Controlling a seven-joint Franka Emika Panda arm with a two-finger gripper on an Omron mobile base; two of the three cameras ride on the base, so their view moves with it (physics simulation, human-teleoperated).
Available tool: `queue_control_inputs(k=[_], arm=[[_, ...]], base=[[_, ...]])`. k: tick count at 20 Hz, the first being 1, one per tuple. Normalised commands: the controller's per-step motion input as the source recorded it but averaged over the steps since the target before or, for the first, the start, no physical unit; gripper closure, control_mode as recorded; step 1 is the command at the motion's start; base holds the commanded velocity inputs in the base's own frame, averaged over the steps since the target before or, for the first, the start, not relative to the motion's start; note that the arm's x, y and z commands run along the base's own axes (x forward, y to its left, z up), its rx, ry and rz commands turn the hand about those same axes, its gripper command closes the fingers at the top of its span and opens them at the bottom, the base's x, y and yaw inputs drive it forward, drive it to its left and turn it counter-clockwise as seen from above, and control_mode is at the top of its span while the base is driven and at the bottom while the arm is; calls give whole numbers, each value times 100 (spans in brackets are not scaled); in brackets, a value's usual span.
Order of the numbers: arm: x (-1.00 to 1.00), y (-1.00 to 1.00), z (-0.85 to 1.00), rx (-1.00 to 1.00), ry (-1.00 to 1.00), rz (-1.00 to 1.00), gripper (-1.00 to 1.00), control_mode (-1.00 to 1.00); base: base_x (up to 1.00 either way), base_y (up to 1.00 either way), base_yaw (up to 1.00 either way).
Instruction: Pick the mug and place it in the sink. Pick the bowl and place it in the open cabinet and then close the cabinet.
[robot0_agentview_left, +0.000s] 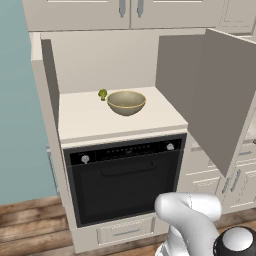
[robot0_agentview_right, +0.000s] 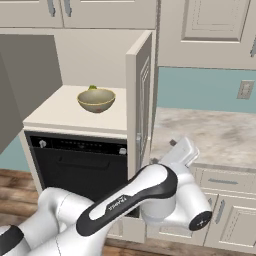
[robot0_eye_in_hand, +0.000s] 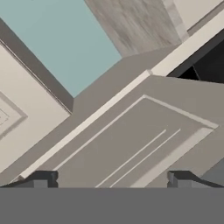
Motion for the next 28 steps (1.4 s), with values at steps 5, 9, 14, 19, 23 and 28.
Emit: queue_control_inputs(k=[5, 9, 14, 19, 23, 28], arm=[[2, 0, -20, 0, 0, 0, -100, -100], [4, 0, -12, 0, 0, 0, -100, -100], [36, 0, -5, 0, 0, 0, -100, -100], [17, 7, -2, 0, 0, 0, -100, -100], [0, 15, -3, 0, 0, 0, -100, -100], [0, 17, 0, 0, -2, 0, -100, -100]], base=[[0, 0, 0], [0, 0, 0], [0, 0, 0], [0, 0, 0], [0, 0, 0], [0, 0, 0]])
